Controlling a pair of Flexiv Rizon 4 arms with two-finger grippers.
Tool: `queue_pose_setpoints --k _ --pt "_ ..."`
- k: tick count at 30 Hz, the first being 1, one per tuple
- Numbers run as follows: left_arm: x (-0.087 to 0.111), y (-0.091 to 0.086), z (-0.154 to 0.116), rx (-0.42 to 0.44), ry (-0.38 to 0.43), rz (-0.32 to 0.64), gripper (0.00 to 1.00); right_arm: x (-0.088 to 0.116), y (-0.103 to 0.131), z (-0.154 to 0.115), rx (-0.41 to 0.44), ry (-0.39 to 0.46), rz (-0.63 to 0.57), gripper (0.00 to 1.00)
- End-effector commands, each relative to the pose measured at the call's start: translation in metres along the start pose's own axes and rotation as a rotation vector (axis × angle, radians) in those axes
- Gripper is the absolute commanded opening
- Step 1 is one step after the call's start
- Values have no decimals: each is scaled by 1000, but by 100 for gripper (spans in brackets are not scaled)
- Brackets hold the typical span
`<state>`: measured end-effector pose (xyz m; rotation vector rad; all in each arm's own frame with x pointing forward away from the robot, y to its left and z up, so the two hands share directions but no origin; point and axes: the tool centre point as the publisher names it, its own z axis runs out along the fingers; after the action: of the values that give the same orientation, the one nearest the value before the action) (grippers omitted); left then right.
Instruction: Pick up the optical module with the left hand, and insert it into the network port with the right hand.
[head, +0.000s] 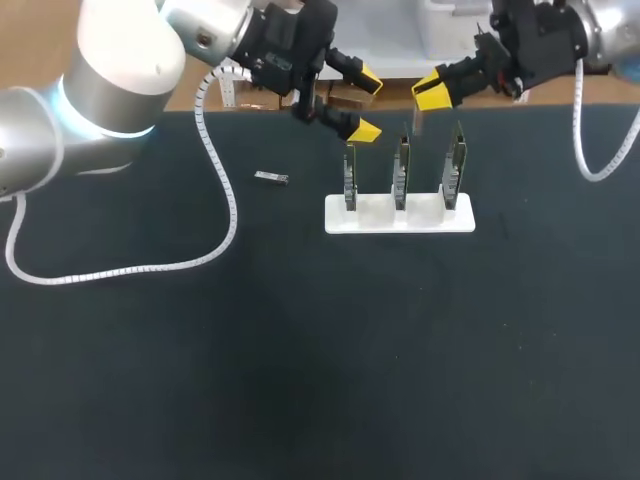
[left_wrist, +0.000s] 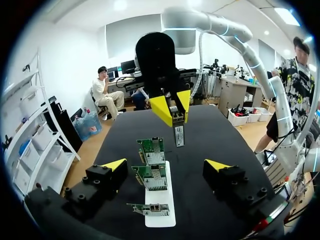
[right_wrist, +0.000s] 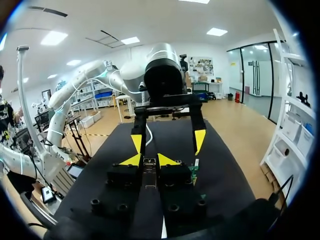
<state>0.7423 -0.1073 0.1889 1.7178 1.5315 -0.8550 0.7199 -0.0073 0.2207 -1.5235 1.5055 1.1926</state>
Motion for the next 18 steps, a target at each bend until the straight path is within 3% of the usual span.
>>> queue_pose_setpoints --k 1,18 --pt "-1 2 0 5 5 -1 100 1 -6 -3 -34 3 4 0" --pt "-1 2 0 5 5 -1 100 15 -14 6 -79 5 12 0"
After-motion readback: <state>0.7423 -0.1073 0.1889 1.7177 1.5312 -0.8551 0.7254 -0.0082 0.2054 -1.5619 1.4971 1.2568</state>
